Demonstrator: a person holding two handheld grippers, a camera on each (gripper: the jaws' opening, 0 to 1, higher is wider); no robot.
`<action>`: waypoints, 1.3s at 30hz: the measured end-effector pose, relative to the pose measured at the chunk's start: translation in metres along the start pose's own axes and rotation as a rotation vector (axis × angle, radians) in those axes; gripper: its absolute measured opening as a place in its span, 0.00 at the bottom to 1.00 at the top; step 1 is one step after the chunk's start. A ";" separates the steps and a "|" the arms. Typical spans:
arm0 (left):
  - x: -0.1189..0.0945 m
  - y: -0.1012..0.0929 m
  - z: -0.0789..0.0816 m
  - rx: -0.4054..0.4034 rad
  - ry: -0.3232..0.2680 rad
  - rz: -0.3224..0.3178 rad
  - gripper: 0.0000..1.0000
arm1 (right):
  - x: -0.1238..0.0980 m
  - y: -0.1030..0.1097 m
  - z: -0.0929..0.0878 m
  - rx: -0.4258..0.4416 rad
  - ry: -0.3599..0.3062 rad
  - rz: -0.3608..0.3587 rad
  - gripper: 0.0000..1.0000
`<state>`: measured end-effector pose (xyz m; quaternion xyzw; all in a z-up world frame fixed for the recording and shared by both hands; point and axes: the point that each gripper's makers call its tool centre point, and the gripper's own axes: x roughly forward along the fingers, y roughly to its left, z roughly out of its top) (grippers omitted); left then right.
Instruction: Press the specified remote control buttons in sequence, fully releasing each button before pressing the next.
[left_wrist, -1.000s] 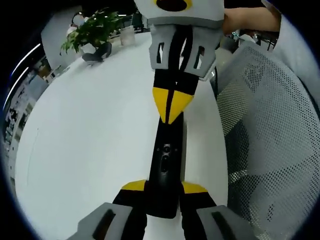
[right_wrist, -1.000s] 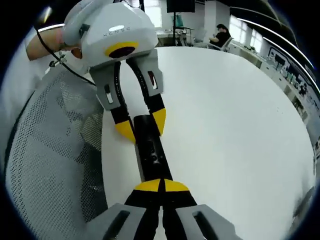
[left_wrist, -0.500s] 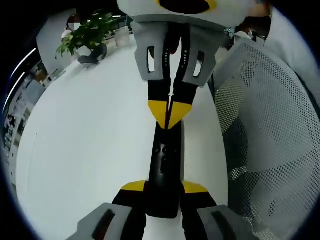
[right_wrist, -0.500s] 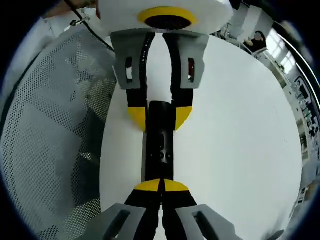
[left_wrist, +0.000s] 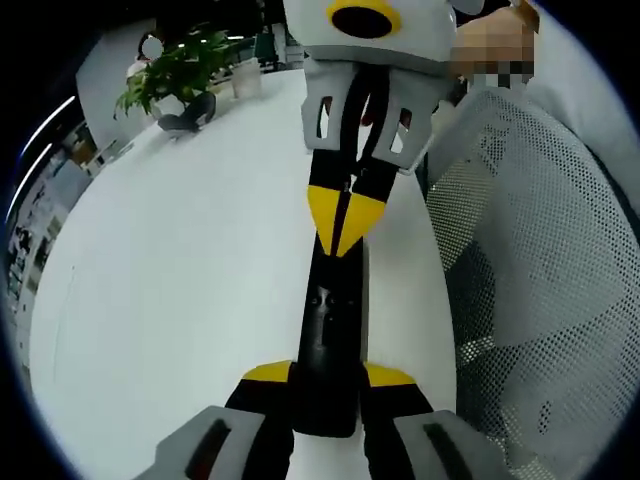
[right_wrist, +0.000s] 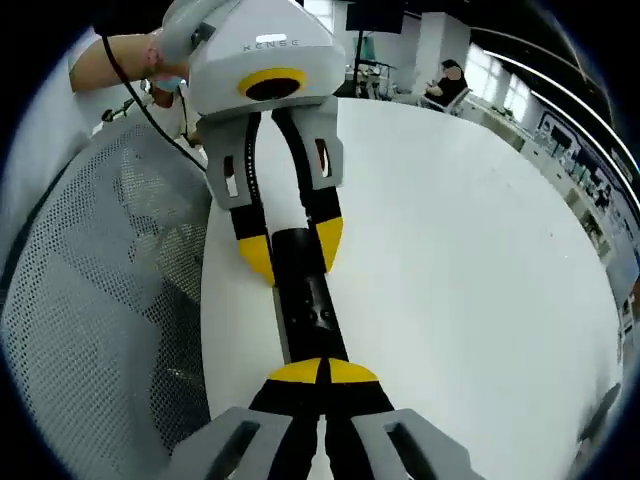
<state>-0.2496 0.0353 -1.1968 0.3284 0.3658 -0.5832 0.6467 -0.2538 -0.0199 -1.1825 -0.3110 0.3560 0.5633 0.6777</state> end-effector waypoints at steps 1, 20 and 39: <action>0.000 0.000 0.000 -0.001 -0.002 0.000 0.23 | 0.002 0.004 0.003 -0.015 -0.003 0.018 0.00; 0.001 -0.001 0.001 0.005 0.029 -0.001 0.23 | 0.008 0.000 0.006 -0.024 0.087 0.029 0.00; 0.000 -0.002 0.001 -0.016 0.067 0.003 0.23 | 0.013 0.003 0.017 -0.114 0.010 0.026 0.00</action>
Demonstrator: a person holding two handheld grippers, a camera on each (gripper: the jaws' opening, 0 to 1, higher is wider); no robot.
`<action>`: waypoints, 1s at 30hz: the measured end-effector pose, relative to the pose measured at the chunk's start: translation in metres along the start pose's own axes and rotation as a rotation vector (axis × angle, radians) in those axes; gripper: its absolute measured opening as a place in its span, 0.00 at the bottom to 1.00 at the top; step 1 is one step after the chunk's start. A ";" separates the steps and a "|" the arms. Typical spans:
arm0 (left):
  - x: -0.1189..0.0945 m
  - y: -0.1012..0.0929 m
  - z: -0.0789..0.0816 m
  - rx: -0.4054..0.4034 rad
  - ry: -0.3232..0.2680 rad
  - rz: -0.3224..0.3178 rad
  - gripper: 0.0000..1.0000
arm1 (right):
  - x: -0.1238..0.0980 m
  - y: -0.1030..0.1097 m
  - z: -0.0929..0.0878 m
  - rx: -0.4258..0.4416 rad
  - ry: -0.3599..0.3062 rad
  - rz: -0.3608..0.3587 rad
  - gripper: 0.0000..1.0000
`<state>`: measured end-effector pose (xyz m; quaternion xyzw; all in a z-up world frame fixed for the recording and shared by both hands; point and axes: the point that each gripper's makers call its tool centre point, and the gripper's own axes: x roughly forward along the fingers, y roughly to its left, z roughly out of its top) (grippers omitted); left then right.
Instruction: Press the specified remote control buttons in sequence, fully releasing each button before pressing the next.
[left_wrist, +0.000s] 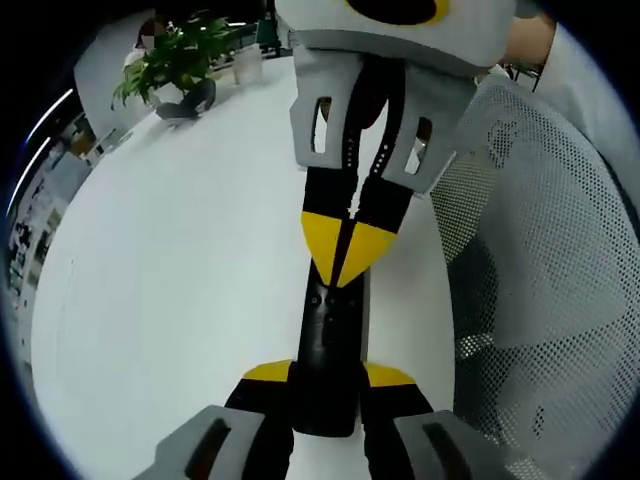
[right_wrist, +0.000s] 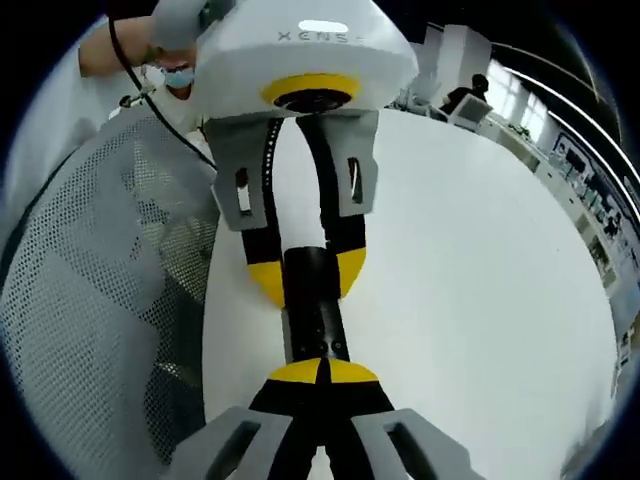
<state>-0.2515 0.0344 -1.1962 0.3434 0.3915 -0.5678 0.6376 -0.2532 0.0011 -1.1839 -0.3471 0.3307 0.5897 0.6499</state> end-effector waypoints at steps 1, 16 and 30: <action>0.000 0.000 0.000 -0.001 -0.002 0.000 0.23 | 0.001 0.000 0.000 0.000 0.005 0.001 0.00; -0.001 0.000 0.000 -0.006 -0.012 0.001 0.23 | -0.003 -0.002 -0.003 0.031 0.010 0.058 0.04; 0.000 0.001 0.000 -0.022 -0.032 0.007 0.23 | -0.002 -0.001 -0.005 -0.035 0.060 0.109 0.05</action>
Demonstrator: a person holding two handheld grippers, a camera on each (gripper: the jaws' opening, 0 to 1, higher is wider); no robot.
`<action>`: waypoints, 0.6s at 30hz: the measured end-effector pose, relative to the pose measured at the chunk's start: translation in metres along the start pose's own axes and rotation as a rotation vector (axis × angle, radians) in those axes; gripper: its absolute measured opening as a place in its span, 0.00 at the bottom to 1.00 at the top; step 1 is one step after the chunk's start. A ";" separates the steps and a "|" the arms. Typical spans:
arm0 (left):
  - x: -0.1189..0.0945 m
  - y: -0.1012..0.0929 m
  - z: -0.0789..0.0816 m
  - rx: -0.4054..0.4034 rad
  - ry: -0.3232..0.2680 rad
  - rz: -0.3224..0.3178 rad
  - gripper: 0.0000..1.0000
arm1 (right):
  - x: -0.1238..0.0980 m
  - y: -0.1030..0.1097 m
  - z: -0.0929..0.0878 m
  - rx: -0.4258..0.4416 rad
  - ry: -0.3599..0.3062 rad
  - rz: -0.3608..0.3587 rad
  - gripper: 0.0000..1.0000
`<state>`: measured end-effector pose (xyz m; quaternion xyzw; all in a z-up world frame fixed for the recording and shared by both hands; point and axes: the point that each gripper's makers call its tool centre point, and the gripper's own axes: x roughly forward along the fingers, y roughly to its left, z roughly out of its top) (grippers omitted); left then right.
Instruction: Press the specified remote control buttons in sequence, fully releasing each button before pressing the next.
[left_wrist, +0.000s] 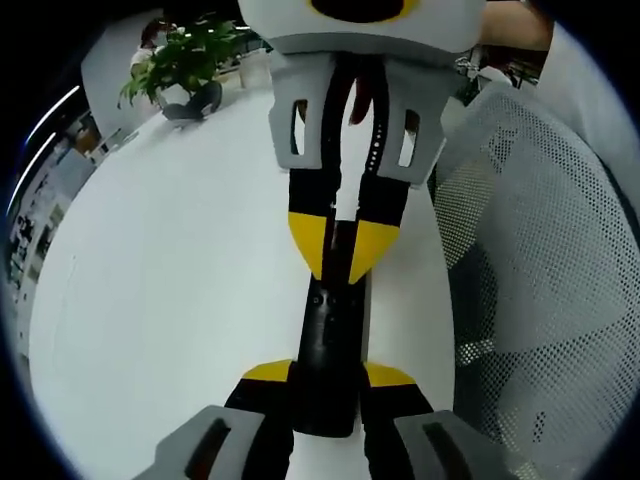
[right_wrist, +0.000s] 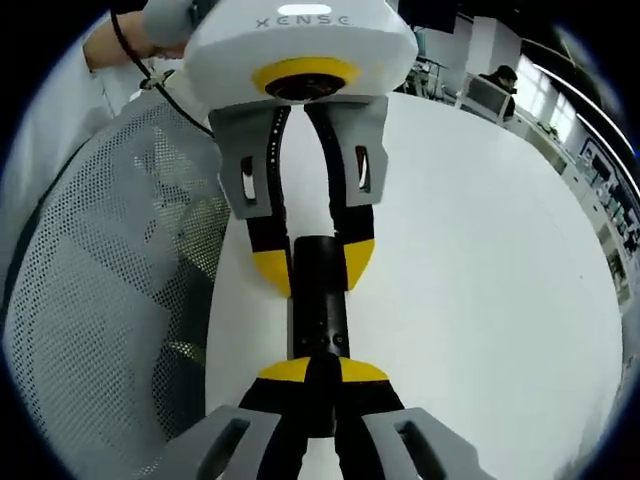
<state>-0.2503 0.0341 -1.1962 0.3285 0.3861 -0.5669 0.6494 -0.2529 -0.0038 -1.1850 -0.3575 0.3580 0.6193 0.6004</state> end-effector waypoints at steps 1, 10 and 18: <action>0.000 0.000 0.000 0.000 -0.002 -0.001 0.23 | 0.000 0.000 0.000 0.016 0.005 0.003 0.05; 0.000 0.000 0.000 0.008 0.003 -0.003 0.23 | 0.001 0.001 0.000 -0.021 0.035 -0.008 0.05; 0.000 0.000 0.000 0.019 0.002 -0.005 0.23 | -0.004 0.002 -0.007 0.021 0.009 -0.010 0.07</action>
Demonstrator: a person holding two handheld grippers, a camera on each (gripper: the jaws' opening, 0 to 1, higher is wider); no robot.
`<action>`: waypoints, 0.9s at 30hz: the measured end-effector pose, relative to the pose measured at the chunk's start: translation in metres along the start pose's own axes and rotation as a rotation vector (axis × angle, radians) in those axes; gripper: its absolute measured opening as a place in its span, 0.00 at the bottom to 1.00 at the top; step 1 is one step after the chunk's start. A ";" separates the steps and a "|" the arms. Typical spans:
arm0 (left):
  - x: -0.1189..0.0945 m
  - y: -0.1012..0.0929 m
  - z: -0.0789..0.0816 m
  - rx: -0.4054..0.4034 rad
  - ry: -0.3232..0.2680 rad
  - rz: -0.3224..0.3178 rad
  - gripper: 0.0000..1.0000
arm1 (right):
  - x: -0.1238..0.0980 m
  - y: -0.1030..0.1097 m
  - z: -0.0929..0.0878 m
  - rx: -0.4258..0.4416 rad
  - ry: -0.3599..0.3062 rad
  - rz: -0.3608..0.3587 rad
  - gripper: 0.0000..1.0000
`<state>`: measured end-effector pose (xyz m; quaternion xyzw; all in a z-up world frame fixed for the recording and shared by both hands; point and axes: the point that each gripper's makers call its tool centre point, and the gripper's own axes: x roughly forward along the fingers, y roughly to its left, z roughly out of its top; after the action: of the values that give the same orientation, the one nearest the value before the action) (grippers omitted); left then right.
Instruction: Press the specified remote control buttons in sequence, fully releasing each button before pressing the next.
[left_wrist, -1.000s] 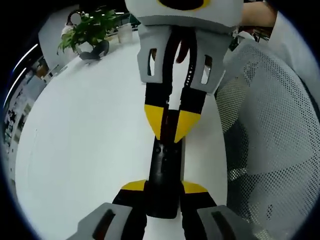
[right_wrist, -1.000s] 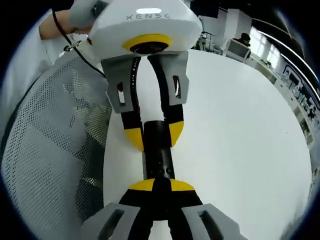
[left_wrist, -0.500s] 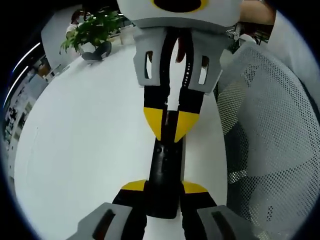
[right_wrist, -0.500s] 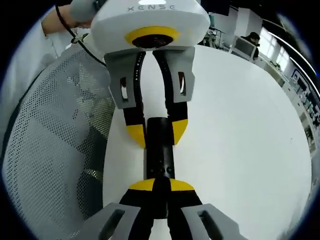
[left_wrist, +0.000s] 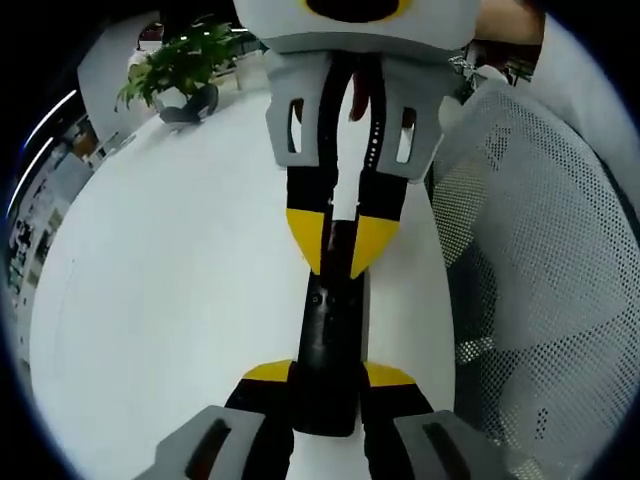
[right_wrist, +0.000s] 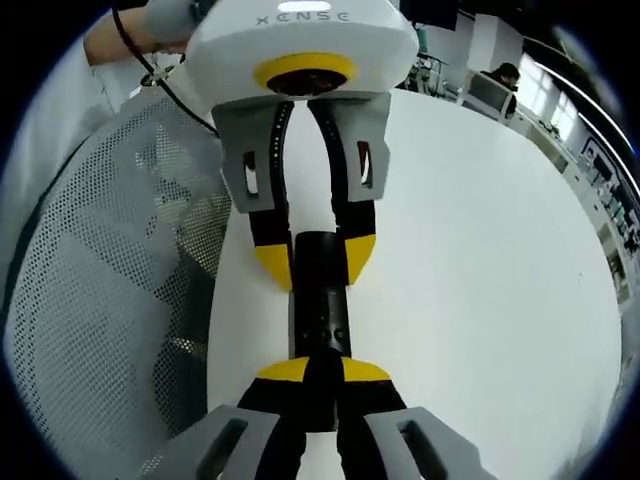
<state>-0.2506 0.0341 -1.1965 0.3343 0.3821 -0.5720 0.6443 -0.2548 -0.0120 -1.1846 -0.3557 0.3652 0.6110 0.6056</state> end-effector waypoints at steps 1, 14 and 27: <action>0.000 0.000 0.000 -0.001 -0.001 0.000 0.23 | 0.000 0.000 0.000 0.003 0.000 -0.002 0.07; -0.001 -0.001 0.000 -0.003 0.002 0.005 0.23 | 0.002 0.000 0.001 -0.038 0.064 -0.002 0.06; -0.001 -0.001 -0.001 0.014 -0.004 -0.007 0.23 | -0.003 -0.001 -0.008 0.040 0.015 -0.031 0.06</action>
<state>-0.2517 0.0353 -1.1960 0.3363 0.3779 -0.5775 0.6408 -0.2540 -0.0205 -1.1855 -0.3537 0.3766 0.5913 0.6192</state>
